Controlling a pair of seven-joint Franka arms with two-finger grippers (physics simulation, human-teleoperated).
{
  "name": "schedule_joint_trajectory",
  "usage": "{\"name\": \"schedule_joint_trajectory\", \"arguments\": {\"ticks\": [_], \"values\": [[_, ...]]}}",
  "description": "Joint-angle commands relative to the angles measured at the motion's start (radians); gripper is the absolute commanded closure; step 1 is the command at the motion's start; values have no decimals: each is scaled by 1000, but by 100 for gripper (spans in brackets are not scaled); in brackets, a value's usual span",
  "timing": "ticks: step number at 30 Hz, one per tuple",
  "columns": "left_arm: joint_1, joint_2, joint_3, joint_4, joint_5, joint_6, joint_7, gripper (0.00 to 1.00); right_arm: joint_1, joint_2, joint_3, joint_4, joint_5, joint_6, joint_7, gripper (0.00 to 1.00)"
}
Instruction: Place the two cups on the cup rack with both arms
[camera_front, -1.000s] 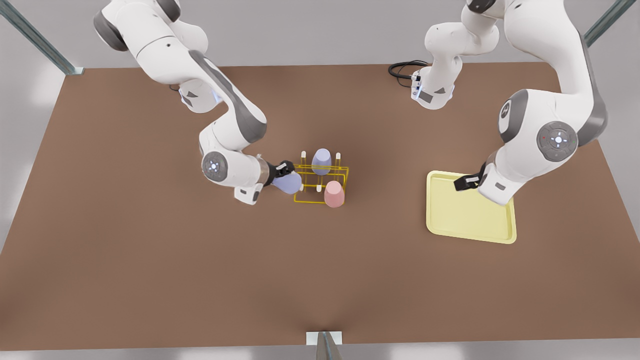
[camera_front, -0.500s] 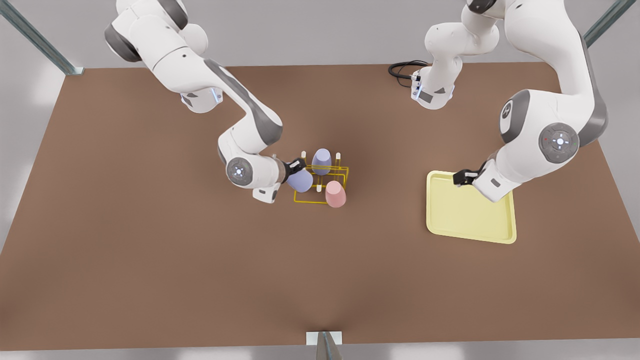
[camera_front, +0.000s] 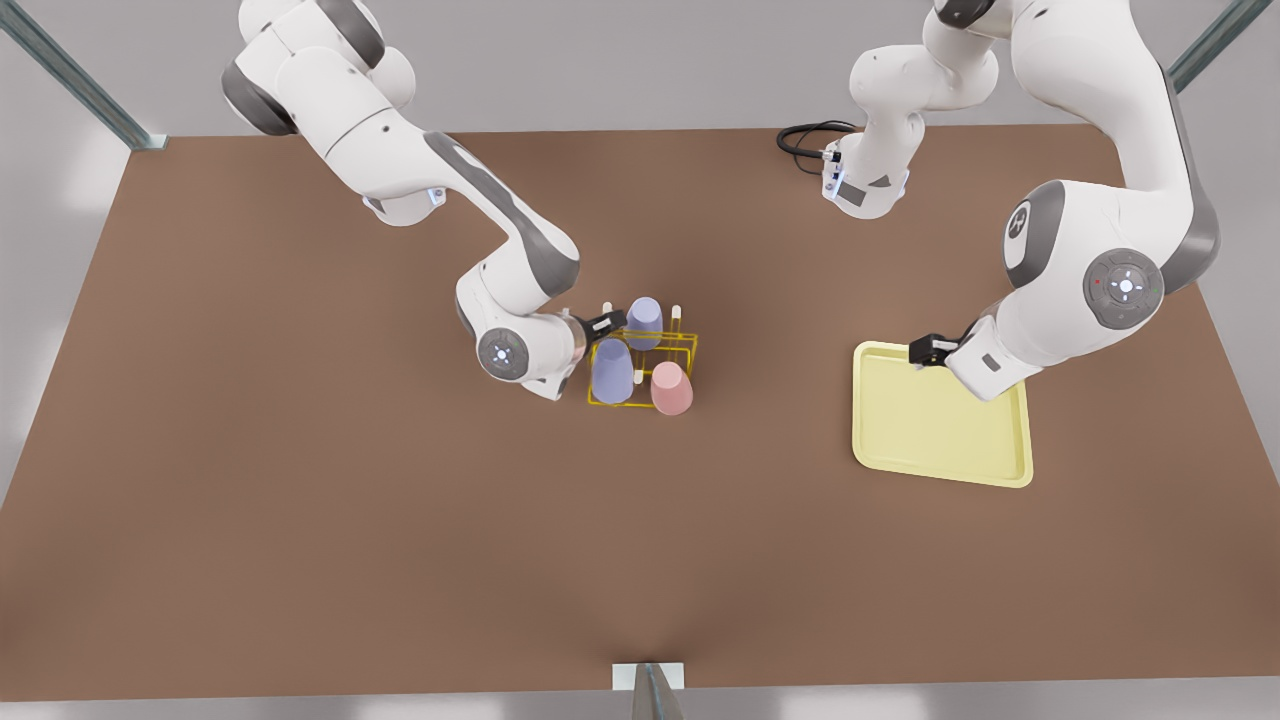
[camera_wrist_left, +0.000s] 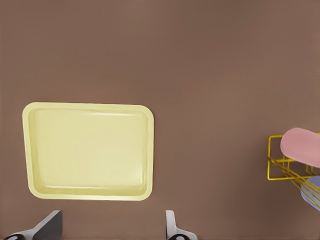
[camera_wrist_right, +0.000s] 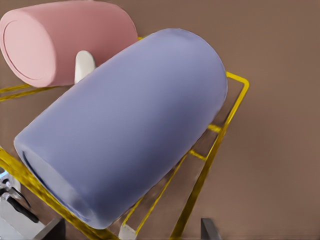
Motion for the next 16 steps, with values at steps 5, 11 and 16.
{"name": "schedule_joint_trajectory", "arguments": {"ticks": [5,11,16], "values": [[-2,-1,-1,-1,0,0,68,0,-19,-2,-1,30,8,-75,75,0],[-5,-1,-1,0,0,-2,68,0,-103,-35,-222,486,-463,-537,40,0],[-5,-1,-1,0,5,12,66,0,-66,-373,-338,319,-497,-595,-70,0]]}}
